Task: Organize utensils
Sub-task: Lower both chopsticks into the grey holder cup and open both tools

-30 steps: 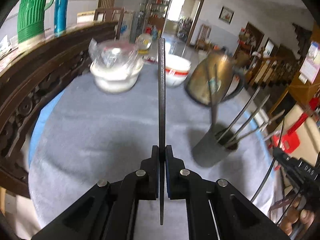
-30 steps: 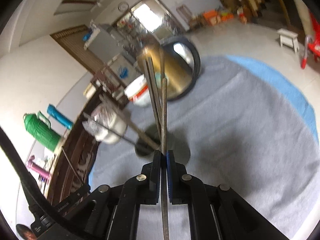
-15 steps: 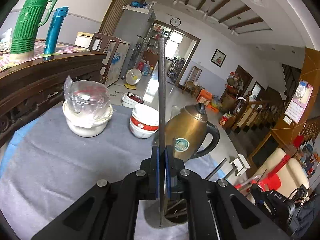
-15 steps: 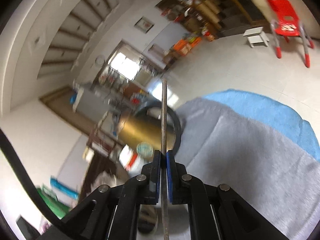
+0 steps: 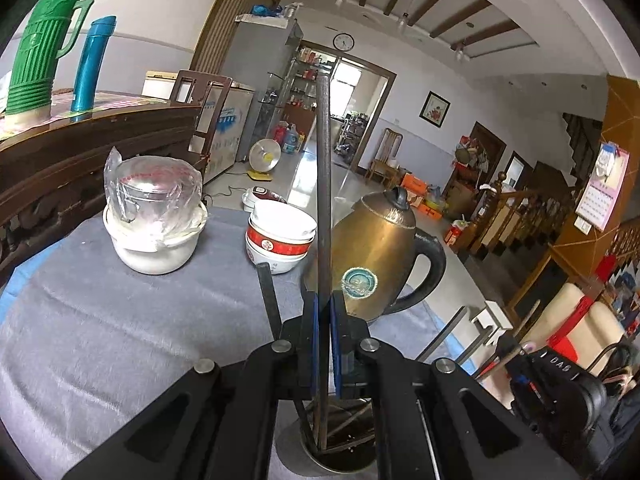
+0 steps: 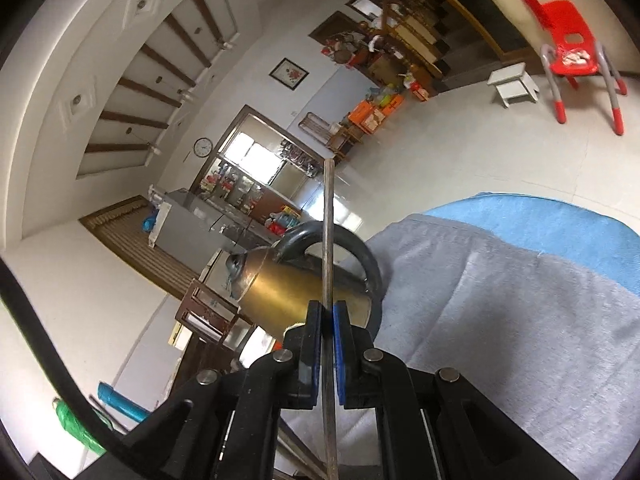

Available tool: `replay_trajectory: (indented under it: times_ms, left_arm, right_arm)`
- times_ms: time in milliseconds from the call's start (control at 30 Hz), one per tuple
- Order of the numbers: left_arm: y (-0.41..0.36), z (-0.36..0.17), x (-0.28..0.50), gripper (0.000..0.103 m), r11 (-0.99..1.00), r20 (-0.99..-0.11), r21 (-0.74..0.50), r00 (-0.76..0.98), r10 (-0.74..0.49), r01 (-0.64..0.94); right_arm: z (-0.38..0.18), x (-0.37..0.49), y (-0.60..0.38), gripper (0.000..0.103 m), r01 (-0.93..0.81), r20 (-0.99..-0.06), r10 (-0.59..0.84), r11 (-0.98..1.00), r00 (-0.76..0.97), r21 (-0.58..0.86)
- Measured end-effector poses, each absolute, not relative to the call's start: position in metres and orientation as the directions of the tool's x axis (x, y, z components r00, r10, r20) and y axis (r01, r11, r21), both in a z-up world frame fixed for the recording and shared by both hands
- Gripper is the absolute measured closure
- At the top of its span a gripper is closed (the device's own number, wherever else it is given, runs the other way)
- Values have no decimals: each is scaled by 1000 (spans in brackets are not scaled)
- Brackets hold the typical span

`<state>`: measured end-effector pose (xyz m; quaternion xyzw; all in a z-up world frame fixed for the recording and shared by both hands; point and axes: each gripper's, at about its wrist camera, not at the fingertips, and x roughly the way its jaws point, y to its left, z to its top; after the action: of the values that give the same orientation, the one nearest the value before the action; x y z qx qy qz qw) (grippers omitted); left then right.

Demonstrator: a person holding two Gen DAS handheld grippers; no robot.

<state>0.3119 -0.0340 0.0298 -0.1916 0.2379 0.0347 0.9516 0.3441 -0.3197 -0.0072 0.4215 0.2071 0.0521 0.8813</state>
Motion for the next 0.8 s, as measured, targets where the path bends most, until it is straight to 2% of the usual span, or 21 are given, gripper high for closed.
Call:
replay_trajectory:
  times_ms: [100, 500, 800]
  left_arm:
    - [-36, 24, 316, 97, 932, -475, -331, 879, -27, -151]
    - [-41, 3, 319, 97, 953, -506, -290, 859, -72, -91]
    - [-48, -5, 309, 97, 959, -528, -278, 844, -97, -64]
  right_arm:
    - [-3, 345, -306, 97, 44, -309, 281, 672, 909, 739]
    - [11, 320, -252, 97, -133, -310, 296, 882, 903, 453]
    - [1, 302, -239, 97, -191, -349, 330, 907, 877, 376]
